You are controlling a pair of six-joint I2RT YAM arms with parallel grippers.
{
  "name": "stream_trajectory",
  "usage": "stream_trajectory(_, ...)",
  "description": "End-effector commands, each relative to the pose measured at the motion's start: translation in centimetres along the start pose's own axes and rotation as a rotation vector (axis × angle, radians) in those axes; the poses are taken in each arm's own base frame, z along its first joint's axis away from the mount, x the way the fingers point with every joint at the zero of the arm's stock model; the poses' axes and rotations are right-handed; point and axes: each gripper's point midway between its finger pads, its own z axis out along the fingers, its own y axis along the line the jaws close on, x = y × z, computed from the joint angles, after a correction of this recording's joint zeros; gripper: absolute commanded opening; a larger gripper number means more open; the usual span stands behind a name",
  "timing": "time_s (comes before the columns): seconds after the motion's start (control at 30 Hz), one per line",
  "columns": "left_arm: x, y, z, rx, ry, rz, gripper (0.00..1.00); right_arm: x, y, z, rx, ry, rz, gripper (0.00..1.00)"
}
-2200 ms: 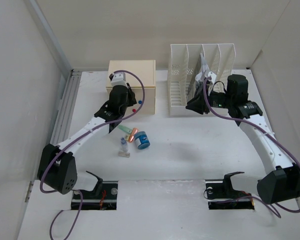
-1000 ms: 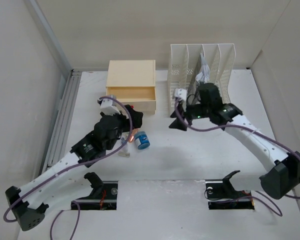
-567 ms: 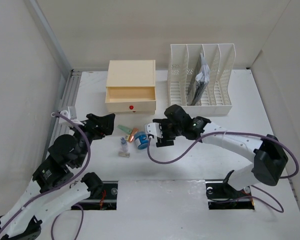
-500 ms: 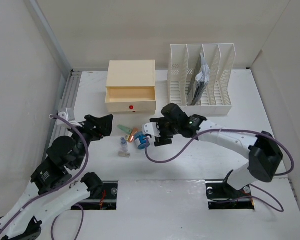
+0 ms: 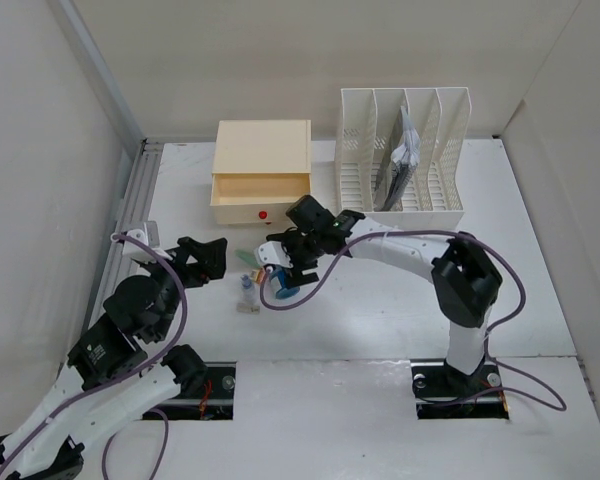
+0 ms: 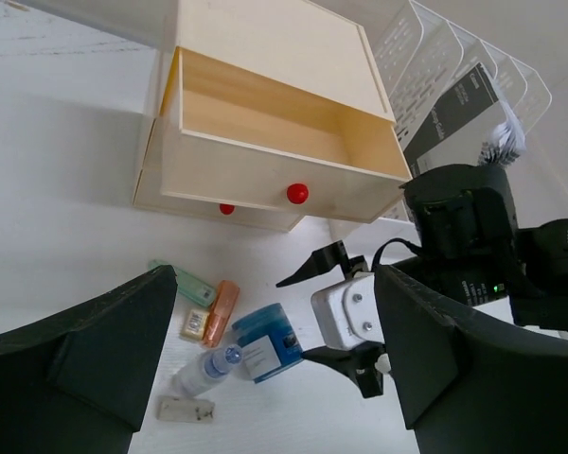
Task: Organize the desk
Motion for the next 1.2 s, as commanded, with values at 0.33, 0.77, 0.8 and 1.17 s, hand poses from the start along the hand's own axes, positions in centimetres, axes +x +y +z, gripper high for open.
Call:
stream_trajectory(0.33, -1.1, -0.8, -0.2, 0.047, -0.038, -0.002, 0.83, -1.7, 2.2, 3.3, -0.164, -0.046, -0.012, 0.86)
stream_trajectory(0.77, -1.3, -1.0, -0.7, 0.076, -0.049, -0.018, 0.83, -1.0, 2.2, 2.8, -0.103, 0.004, 0.036, 0.85)
stream_trajectory(0.8, -1.3, -1.0, -0.7, 0.076, -0.049, -0.018, 0.83, -0.8, 2.4, 3.1, -0.110, 0.009, 0.049, 0.85)
stream_trajectory(1.17, -1.5, -0.7, -1.2, 0.080, -0.056, -0.033, 0.83, 1.6, 2.9, 4.8, -0.065, 0.106, 0.110, 0.85)
